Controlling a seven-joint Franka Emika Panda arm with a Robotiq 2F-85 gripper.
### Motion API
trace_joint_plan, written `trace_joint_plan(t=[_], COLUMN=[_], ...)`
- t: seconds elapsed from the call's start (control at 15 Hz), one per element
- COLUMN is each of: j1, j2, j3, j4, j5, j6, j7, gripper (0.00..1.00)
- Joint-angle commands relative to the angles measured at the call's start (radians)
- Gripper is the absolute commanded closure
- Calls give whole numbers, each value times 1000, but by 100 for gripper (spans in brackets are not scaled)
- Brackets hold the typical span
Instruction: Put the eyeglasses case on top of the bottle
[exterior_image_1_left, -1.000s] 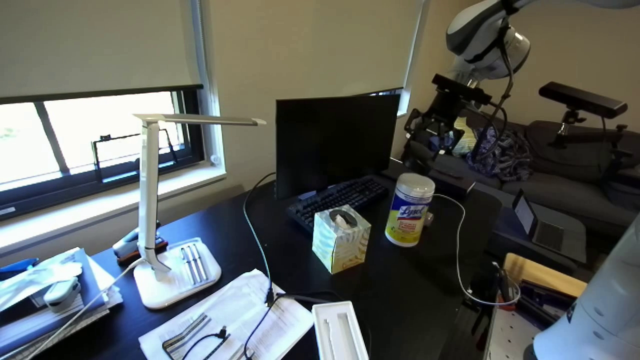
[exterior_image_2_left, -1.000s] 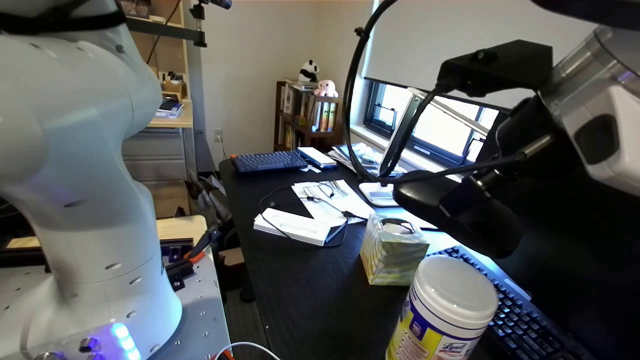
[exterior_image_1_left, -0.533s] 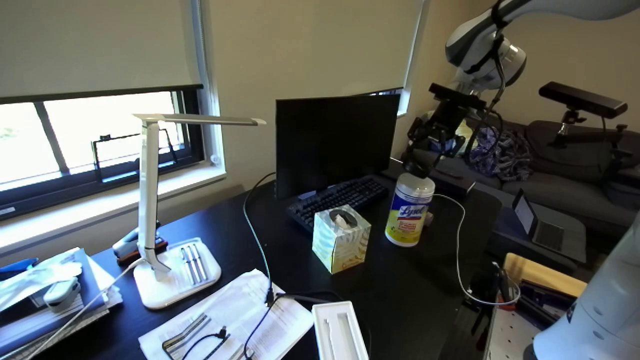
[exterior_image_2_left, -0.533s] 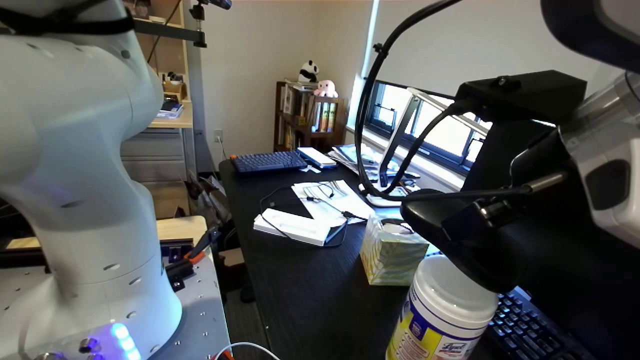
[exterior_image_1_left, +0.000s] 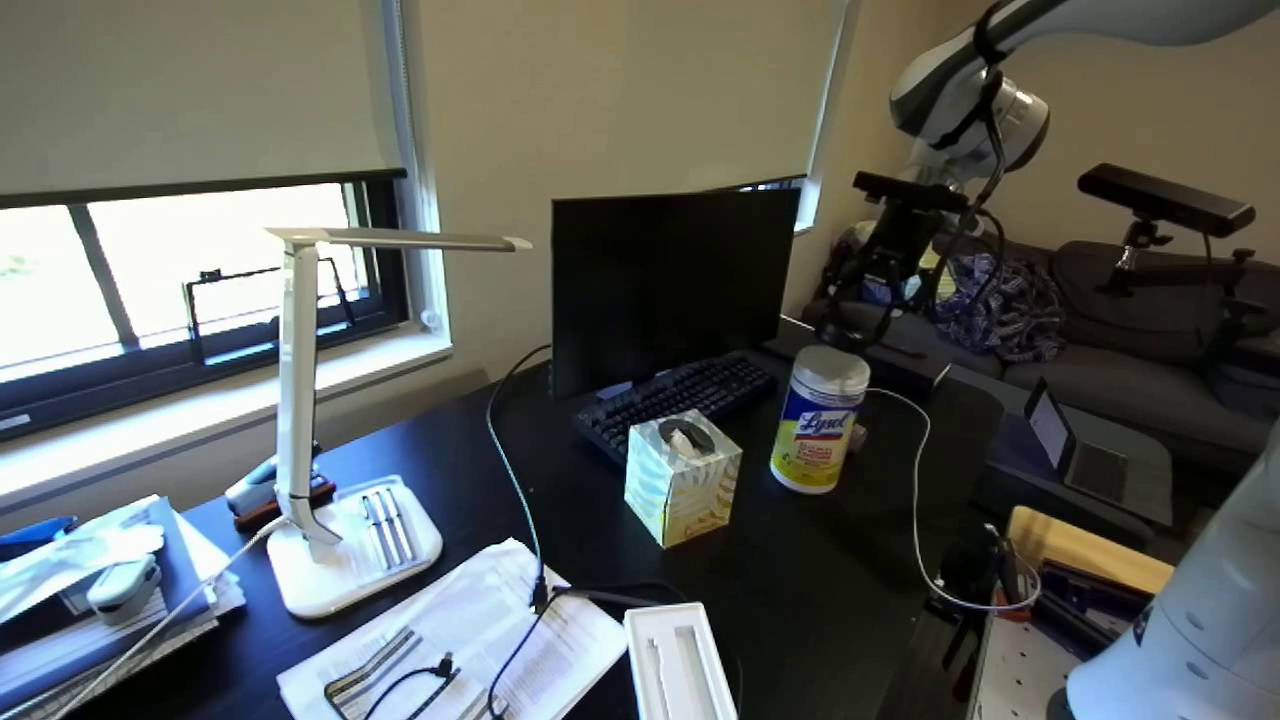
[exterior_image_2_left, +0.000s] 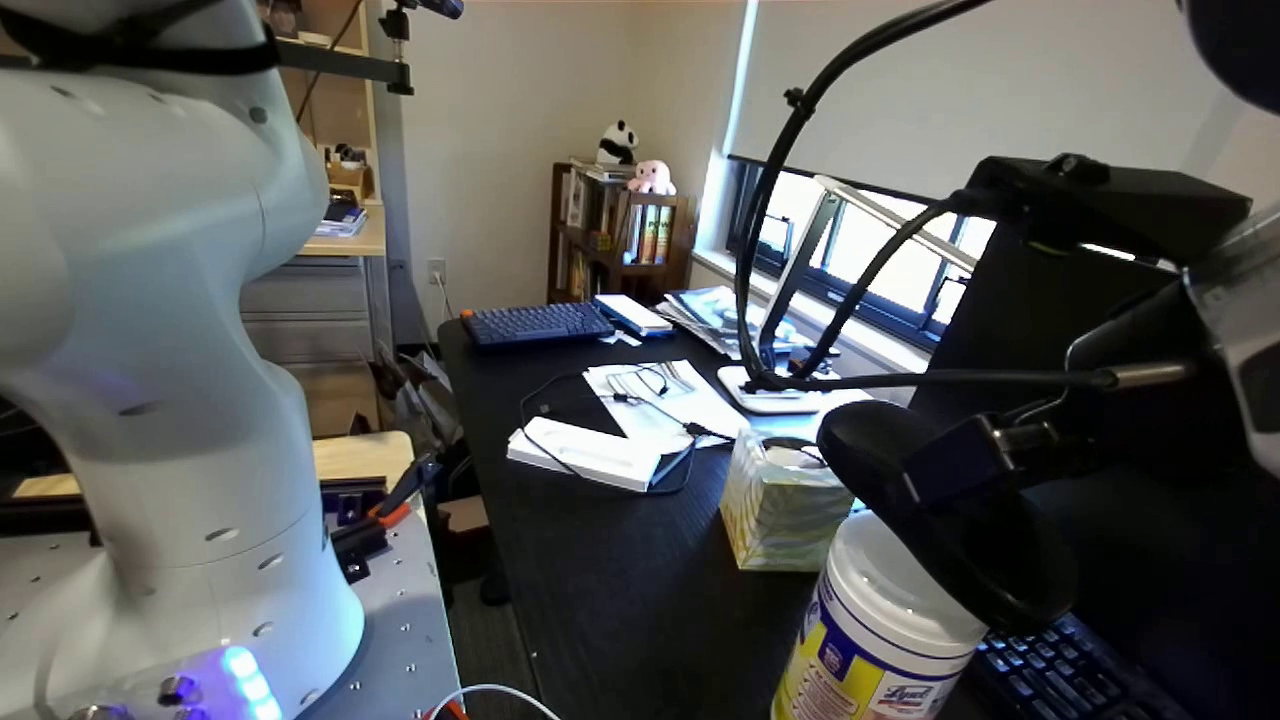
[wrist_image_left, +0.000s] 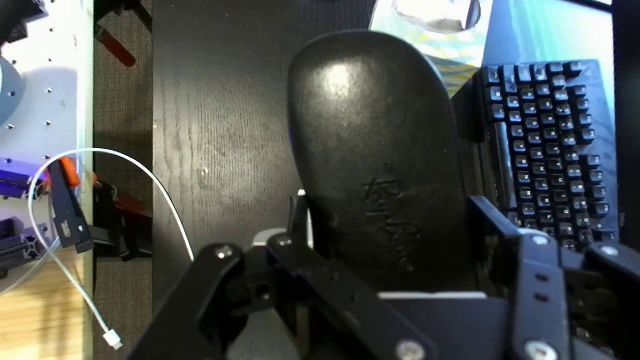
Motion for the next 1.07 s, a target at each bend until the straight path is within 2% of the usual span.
trace_joint_plan(t=[0.0, 0.27, 1.0], j1=[-3, 7, 33], j2=[18, 37, 106], j3=[11, 21, 57], j4=[32, 43, 84], j5=[-60, -84, -105], j6=[5, 30, 65], j7=[96, 138, 103], gripper=[47, 47, 47])
